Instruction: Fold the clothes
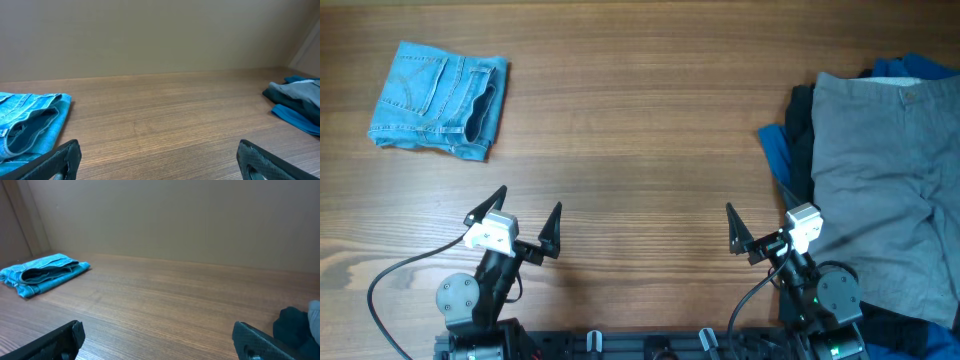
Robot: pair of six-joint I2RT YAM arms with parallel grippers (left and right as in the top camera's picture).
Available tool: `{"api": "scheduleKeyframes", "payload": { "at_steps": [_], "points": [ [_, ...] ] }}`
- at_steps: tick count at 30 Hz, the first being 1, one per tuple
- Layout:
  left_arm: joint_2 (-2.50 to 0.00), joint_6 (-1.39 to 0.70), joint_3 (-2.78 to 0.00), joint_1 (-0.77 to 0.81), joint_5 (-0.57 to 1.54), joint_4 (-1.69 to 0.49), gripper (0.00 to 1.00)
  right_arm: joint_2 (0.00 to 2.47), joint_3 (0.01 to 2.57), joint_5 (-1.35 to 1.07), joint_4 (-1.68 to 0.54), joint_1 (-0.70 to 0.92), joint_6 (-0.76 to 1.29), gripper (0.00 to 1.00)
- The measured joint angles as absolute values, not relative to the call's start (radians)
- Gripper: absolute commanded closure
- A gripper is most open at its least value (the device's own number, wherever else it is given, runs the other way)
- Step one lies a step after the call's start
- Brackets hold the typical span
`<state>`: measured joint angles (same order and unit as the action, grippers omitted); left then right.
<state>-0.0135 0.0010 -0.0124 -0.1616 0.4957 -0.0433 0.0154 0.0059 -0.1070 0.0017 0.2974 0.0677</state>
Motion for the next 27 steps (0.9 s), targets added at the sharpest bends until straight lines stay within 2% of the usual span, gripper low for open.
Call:
{"api": "scheduleKeyframes", "payload": {
  "at_steps": [17, 24, 27],
  "points": [
    [-0.014, 0.001, -0.012, -0.162, 0.503, -0.037, 0.00, 0.015, 0.006, -0.142, 0.020, 0.297, 0.068, 0.00],
    [-0.014, -0.078, -0.024, -0.162, 0.599, 0.015, 0.00, 0.015, 0.022, -0.214, 0.037, 0.297, 0.185, 0.00],
    [-0.016, -0.112, -0.126, -0.162, 0.604, -0.007, 0.00, 0.039, 0.129, -0.224, -0.031, 0.297, 0.229, 0.00]
  ]
}}
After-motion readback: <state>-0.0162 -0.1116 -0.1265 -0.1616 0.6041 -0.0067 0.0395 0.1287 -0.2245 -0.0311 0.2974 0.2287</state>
